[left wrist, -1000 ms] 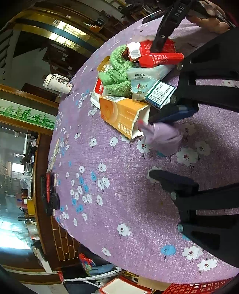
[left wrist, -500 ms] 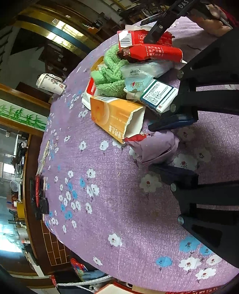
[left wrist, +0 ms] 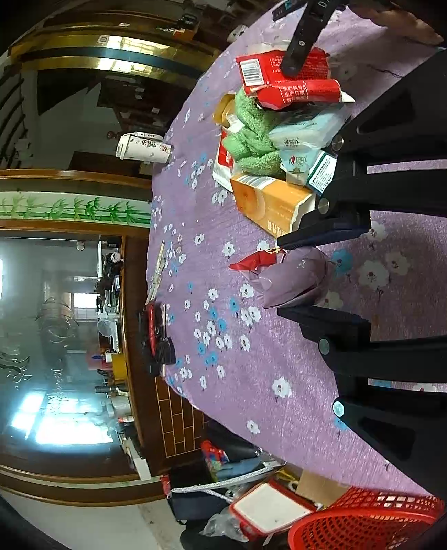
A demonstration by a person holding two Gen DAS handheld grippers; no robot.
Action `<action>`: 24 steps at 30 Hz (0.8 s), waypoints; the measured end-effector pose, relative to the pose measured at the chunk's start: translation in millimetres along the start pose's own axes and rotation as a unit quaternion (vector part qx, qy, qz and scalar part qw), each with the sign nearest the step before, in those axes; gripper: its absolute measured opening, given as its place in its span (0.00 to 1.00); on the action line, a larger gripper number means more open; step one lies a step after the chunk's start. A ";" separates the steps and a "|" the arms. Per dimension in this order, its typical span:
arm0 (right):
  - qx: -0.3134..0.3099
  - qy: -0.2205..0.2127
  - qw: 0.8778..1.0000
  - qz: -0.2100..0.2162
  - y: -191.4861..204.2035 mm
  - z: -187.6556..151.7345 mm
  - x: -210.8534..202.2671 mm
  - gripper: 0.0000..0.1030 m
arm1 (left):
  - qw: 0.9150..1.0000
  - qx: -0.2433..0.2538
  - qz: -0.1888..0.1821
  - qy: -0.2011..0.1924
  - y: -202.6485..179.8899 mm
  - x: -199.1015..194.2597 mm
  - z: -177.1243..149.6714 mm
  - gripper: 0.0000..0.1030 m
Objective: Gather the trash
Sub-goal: 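Grasp the purple plastic bag with the left tool while the right tool grasps the red snack box, then carry the purple bag and red snack box to the red wastebasket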
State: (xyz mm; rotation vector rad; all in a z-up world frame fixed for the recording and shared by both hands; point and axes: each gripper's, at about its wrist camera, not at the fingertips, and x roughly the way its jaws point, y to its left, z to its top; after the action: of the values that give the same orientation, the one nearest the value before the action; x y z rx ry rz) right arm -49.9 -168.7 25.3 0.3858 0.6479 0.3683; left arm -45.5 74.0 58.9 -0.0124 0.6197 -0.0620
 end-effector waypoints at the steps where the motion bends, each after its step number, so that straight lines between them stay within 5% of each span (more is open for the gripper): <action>1: -0.001 0.000 1.000 -0.002 0.4 0.0 0.2 0.08 | 1.000 0.001 0.000 0.002 -0.2 1.5 0.4 0.30; 24: -0.096 -0.044 0.992 -0.063 42.9 2.2 -5.6 0.08 | 1.000 0.006 0.003 0.001 -1.8 1.2 -1.9 0.30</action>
State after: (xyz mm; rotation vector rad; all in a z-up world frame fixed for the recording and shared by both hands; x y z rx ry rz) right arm -61.6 -134.6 49.2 0.1755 0.5422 0.2883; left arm -45.8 72.1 56.6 0.0008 0.6222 -0.0597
